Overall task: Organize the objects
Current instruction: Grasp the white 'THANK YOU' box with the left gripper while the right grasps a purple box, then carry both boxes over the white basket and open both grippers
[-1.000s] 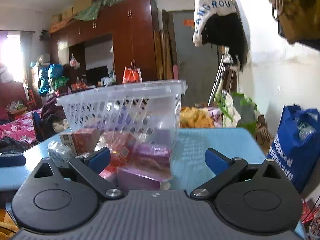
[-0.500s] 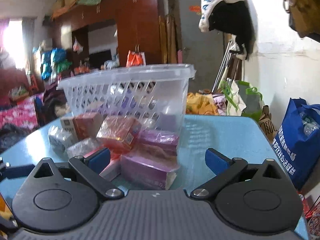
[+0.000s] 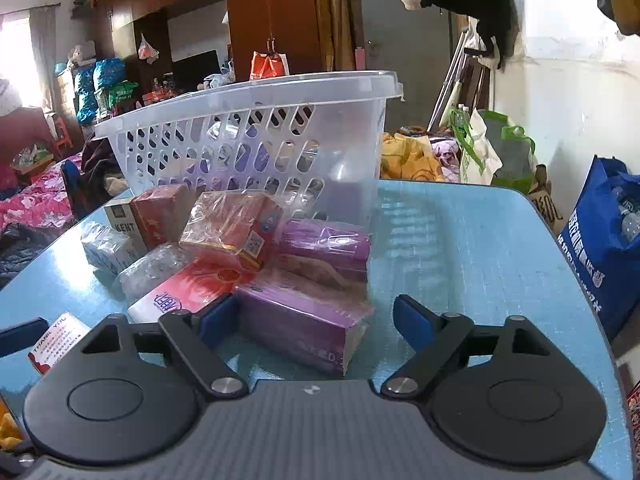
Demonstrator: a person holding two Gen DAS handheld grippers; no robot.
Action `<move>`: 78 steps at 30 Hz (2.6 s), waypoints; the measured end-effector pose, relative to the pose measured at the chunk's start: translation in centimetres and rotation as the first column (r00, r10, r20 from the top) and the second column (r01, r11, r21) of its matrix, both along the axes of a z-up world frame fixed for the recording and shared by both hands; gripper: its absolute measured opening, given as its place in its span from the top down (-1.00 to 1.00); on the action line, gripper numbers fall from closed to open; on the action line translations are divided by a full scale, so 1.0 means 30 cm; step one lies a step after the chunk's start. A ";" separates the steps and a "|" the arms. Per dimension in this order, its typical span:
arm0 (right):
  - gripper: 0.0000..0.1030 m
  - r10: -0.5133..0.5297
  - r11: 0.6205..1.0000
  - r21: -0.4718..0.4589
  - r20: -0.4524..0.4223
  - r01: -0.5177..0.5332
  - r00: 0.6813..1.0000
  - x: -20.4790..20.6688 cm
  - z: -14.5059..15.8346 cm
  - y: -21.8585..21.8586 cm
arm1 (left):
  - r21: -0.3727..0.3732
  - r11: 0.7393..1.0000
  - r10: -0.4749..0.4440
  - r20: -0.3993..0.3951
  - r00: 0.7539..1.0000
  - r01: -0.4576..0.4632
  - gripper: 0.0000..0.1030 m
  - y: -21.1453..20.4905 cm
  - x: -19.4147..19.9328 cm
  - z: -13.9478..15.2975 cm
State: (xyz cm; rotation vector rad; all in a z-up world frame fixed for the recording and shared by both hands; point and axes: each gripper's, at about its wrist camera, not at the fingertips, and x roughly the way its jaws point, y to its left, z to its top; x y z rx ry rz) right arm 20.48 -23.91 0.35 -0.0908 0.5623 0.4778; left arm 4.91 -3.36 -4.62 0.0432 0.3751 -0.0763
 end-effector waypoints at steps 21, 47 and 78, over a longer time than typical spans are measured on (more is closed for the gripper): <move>-0.47 -0.021 0.987 0.160 0.211 -0.013 0.977 -0.098 0.031 -0.080 | -0.109 0.994 0.038 0.134 0.990 -0.023 -0.55 0.154 -0.033 0.039; -0.47 0.051 0.964 0.224 0.377 -0.145 0.925 -0.213 0.091 -0.098 | -0.167 0.986 0.030 0.268 0.963 0.016 -0.55 0.310 -0.041 0.135; -1.00 0.035 0.990 0.122 0.276 -0.071 0.961 0.141 0.271 0.101 | -0.137 0.989 0.052 0.017 0.999 -0.049 -0.76 0.359 0.547 0.412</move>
